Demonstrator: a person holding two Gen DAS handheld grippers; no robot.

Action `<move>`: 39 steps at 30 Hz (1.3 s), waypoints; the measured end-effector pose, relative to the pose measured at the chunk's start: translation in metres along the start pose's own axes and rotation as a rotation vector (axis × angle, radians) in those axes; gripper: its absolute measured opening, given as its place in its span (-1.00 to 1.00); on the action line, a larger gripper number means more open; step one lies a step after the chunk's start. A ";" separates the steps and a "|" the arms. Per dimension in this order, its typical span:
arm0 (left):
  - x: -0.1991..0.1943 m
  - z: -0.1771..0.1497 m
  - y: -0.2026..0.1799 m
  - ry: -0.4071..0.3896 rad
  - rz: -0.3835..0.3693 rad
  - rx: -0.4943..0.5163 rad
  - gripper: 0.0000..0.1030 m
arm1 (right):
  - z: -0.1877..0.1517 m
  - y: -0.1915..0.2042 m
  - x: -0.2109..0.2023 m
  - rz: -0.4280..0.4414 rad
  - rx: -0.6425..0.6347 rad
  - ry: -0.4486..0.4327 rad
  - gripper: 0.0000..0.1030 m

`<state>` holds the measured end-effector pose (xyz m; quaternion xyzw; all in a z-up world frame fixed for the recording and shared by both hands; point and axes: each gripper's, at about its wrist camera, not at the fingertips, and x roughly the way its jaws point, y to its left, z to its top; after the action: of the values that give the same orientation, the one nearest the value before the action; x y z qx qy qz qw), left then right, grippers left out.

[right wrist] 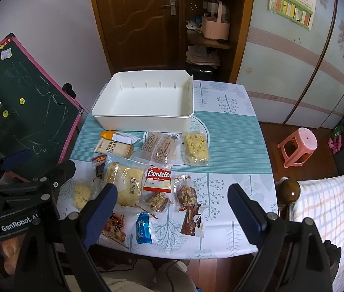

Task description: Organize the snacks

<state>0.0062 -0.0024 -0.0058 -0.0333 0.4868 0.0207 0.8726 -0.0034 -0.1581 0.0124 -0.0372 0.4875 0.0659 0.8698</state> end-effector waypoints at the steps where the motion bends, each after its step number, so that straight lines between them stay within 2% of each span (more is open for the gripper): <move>1: 0.000 0.000 0.000 0.000 0.000 0.002 0.91 | 0.000 0.000 0.000 0.000 0.000 0.000 0.80; 26: 0.002 -0.007 -0.001 -0.002 0.001 -0.001 0.91 | -0.006 0.002 0.006 0.036 -0.003 -0.007 0.80; 39: 0.004 -0.009 0.003 -0.027 0.021 -0.008 0.91 | -0.006 -0.007 0.001 0.034 0.004 -0.049 0.80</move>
<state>0.0004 -0.0002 -0.0139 -0.0317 0.4752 0.0322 0.8787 -0.0068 -0.1661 0.0081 -0.0254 0.4667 0.0805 0.8804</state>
